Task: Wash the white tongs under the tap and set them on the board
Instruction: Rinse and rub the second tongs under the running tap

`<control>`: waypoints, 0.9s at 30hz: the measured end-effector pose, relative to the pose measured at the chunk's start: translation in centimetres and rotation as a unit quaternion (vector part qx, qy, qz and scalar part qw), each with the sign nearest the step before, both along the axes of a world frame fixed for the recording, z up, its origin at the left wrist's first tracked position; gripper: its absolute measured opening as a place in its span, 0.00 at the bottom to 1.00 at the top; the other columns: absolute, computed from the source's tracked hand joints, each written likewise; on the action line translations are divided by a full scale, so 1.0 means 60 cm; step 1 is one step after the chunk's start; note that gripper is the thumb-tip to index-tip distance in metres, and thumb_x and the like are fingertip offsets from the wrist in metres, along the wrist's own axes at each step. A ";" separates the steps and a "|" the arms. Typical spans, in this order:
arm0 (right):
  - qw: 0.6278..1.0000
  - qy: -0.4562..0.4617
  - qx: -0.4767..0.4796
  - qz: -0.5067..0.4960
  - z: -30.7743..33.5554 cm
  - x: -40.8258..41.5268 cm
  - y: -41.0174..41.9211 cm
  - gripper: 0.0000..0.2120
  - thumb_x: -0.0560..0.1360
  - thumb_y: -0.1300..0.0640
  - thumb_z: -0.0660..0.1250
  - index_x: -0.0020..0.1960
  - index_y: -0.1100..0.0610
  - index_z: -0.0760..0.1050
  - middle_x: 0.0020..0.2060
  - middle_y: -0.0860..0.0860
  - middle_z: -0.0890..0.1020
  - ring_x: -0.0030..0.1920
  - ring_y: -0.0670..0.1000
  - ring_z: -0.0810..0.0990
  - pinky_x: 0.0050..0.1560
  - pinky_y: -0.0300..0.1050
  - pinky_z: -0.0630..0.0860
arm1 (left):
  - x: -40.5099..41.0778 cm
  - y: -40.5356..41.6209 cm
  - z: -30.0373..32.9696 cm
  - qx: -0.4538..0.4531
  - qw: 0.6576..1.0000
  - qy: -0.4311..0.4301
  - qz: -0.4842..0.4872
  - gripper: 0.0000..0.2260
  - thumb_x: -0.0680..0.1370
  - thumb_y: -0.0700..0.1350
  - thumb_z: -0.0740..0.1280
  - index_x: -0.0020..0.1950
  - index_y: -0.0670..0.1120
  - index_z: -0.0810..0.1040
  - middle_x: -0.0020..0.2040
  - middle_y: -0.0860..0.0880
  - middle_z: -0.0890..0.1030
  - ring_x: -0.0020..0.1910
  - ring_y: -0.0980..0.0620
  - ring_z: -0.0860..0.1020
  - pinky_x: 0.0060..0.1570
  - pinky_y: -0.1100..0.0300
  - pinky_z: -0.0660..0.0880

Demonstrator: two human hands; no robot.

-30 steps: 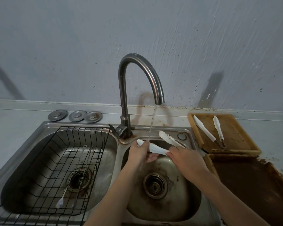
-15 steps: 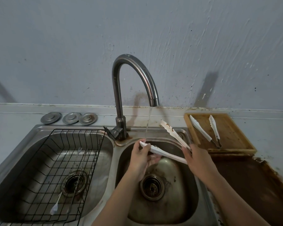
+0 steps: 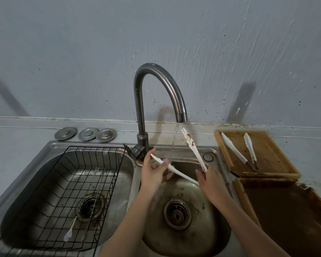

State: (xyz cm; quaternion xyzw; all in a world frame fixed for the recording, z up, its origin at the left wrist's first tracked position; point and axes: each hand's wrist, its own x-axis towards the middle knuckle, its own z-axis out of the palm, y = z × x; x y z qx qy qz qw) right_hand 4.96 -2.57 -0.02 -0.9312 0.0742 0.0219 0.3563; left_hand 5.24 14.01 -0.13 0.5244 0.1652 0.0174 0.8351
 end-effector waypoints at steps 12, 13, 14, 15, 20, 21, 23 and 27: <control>0.999 0.004 0.018 -0.033 0.025 0.006 -0.084 0.06 0.77 0.54 0.63 0.46 0.56 0.76 0.33 0.52 0.79 0.30 0.48 0.77 0.29 0.39 0.72 | -0.023 -0.001 -0.003 0.028 0.991 0.092 -0.092 0.09 0.81 0.39 0.58 0.55 0.40 0.78 0.38 0.43 0.86 0.29 0.53 0.83 0.31 0.63 0.80; 0.999 0.002 0.015 -0.035 0.027 0.006 -0.094 0.07 0.77 0.54 0.64 0.46 0.56 0.77 0.33 0.52 0.80 0.31 0.48 0.78 0.30 0.39 0.72 | -0.022 -0.004 -0.002 0.040 0.986 0.109 -0.117 0.09 0.81 0.37 0.58 0.56 0.38 0.77 0.36 0.44 0.85 0.28 0.53 0.83 0.31 0.63 0.80; 0.999 -0.003 0.011 -0.037 0.028 0.007 -0.101 0.07 0.76 0.54 0.64 0.45 0.57 0.77 0.34 0.52 0.80 0.32 0.49 0.79 0.31 0.39 0.72 | -0.019 -0.007 -0.001 0.053 0.982 0.124 -0.134 0.10 0.80 0.35 0.58 0.58 0.37 0.75 0.39 0.42 0.84 0.29 0.52 0.83 0.31 0.63 0.81; 0.999 -0.013 0.007 -0.040 0.027 0.005 -0.103 0.06 0.76 0.54 0.65 0.44 0.57 0.77 0.34 0.53 0.80 0.33 0.50 0.79 0.32 0.40 0.73 | -0.017 -0.009 0.002 0.062 0.978 0.137 -0.145 0.10 0.79 0.33 0.59 0.59 0.36 0.74 0.43 0.40 0.82 0.31 0.51 0.83 0.30 0.63 0.80; 0.996 -0.069 0.007 -0.047 0.005 -0.009 -0.091 0.04 0.74 0.59 0.67 0.41 0.54 0.73 0.36 0.51 0.77 0.34 0.50 0.77 0.31 0.39 0.71 | 0.008 -0.018 0.008 0.155 0.976 0.138 -0.072 0.08 0.71 0.32 0.70 0.49 0.39 0.81 0.44 0.40 0.82 0.29 0.51 0.80 0.27 0.64 0.78; 0.996 -0.079 0.013 -0.034 0.000 -0.011 -0.084 0.04 0.74 0.59 0.67 0.42 0.53 0.73 0.37 0.50 0.76 0.34 0.48 0.76 0.31 0.38 0.70 | 0.013 -0.018 0.010 0.175 0.975 0.127 -0.038 0.10 0.69 0.32 0.73 0.49 0.41 0.81 0.42 0.44 0.82 0.31 0.52 0.80 0.29 0.63 0.78; 0.995 -0.095 0.031 -0.018 -0.005 -0.012 -0.071 0.04 0.74 0.60 0.67 0.43 0.54 0.72 0.37 0.48 0.74 0.35 0.47 0.74 0.32 0.38 0.68 | 0.016 -0.022 0.021 0.185 0.978 0.097 0.025 0.12 0.67 0.34 0.75 0.47 0.44 0.80 0.40 0.50 0.82 0.36 0.54 0.79 0.36 0.62 0.78; 0.991 -0.111 0.059 -0.042 -0.013 -0.005 -0.066 0.03 0.75 0.59 0.66 0.44 0.58 0.73 0.40 0.54 0.76 0.36 0.52 0.76 0.31 0.40 0.68 | 0.007 -0.034 0.028 0.183 0.981 0.042 0.051 0.14 0.68 0.34 0.74 0.41 0.52 0.77 0.41 0.51 0.82 0.43 0.52 0.80 0.41 0.59 0.79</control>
